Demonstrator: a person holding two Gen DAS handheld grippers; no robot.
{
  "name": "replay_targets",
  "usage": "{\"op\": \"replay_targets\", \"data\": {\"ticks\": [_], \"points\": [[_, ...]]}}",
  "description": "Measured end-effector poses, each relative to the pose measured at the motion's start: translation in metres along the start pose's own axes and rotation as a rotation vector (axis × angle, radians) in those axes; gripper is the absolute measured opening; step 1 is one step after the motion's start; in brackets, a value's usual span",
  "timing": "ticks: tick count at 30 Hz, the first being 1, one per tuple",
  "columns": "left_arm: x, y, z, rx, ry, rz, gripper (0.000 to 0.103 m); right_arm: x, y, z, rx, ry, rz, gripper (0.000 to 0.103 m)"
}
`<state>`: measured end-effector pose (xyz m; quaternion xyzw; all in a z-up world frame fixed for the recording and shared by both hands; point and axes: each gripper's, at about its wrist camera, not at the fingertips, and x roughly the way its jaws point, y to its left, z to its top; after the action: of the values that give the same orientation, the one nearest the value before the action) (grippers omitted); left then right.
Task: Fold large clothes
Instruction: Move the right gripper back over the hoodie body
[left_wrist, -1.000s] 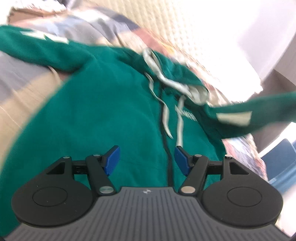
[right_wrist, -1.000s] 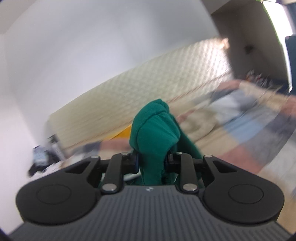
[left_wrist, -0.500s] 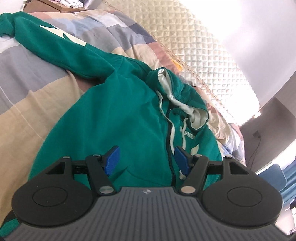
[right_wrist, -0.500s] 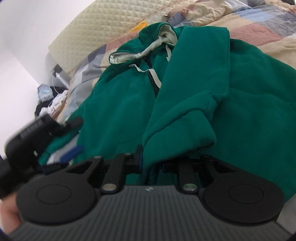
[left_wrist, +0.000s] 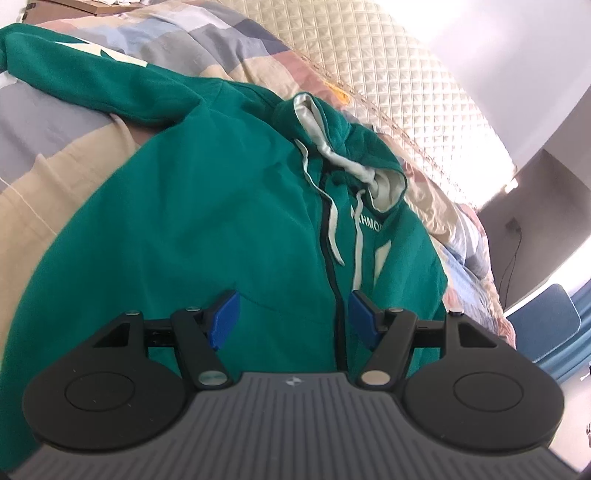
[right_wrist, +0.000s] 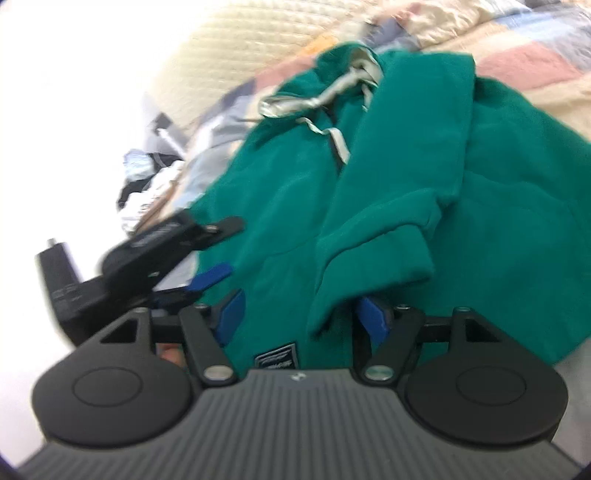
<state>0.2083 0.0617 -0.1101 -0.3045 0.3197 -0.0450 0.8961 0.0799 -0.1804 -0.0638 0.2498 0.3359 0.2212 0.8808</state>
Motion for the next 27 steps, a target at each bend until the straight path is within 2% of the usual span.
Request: {"op": "replay_targets", "data": {"ticks": [6, 10, 12, 15, 19, 23, 27], "points": [[-0.004, -0.017, -0.015, 0.061, 0.031, -0.011, 0.070, -0.041, -0.006, 0.029, -0.051, -0.172, 0.017, 0.070], [-0.005, -0.020, -0.025, 0.062, 0.067, -0.037, 0.070, -0.049, -0.020, 0.062, -0.038, -0.302, -0.041, 0.070], [-0.005, -0.022, -0.030, 0.074, 0.080, -0.052, 0.070, -0.041, -0.027, 0.080, -0.029, -0.332, -0.067, 0.070], [-0.003, -0.028, -0.037, 0.115, 0.091, -0.043, 0.070, -0.027, -0.043, 0.117, 0.037, -0.335, -0.084, 0.070], [0.001, -0.035, -0.048, 0.146, 0.106, -0.051, 0.070, -0.002, -0.078, 0.151, 0.057, -0.318, -0.122, 0.070], [0.011, -0.041, -0.058, 0.170, 0.134, -0.053, 0.070, 0.031, -0.128, 0.160, 0.068, -0.224, -0.178, 0.070], [0.021, -0.046, -0.063, 0.185, 0.146, -0.056, 0.070, 0.066, -0.174, 0.153, 0.171, -0.098, -0.137, 0.070]]}}
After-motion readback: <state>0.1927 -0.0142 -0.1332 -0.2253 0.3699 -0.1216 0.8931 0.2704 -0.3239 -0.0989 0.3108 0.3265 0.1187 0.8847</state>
